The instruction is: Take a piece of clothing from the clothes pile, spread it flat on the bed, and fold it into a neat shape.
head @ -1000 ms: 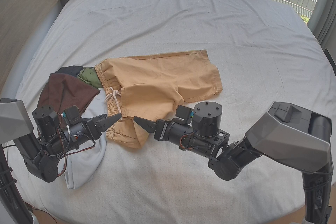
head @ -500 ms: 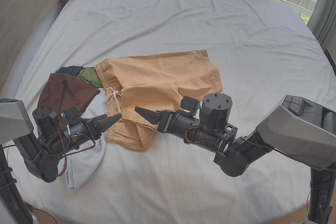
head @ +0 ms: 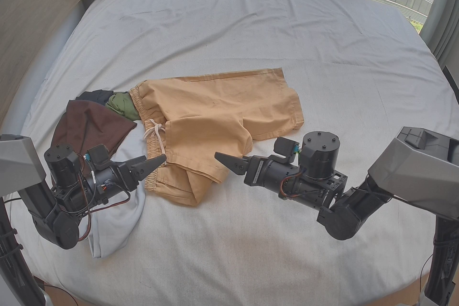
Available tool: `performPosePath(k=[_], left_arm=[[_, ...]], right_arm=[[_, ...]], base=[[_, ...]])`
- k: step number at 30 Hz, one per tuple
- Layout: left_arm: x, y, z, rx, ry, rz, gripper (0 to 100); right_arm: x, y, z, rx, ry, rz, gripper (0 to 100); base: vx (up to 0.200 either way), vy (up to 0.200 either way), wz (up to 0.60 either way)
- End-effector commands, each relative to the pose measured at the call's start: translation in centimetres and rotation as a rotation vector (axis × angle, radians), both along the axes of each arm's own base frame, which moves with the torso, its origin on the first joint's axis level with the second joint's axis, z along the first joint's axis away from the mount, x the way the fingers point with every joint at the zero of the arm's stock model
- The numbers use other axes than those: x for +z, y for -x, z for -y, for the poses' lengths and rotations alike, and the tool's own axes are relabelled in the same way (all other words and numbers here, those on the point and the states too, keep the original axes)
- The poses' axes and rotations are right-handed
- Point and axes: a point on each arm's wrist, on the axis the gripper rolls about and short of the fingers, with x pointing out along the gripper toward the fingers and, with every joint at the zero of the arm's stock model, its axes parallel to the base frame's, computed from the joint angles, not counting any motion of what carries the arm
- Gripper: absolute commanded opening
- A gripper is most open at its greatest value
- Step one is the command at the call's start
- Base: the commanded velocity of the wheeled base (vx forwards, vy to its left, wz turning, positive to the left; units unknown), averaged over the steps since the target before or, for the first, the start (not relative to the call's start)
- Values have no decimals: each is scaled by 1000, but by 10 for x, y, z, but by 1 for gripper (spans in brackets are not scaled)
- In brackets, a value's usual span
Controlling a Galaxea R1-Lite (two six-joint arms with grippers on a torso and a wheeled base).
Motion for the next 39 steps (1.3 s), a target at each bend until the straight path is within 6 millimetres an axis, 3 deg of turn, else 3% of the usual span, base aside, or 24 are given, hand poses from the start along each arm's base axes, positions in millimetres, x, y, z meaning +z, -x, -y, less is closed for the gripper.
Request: performPosePath(k=[1, 13, 23, 30, 39], left_arm=[[0, 0, 1, -3, 0, -1, 100], [0, 0, 0, 0, 0, -2, 100], [0, 0, 0, 0, 0, -2, 100], [0, 0, -1, 4, 0, -2, 100], [0, 0, -2, 5, 0, -1, 100]], right_arm=[[1, 5, 15, -22, 22, -9, 100], [-41, -7, -2, -3, 69, -56, 100], [-59, 1, -10, 55, 203, 92, 100], [-77, -6, -14, 67, 264, 111, 100], [-71, -25, -17, 39, 242, 156, 100]], base=[[0, 0, 0], [0, 0, 0], [0, 0, 0], [0, 0, 0], [0, 0, 0]])
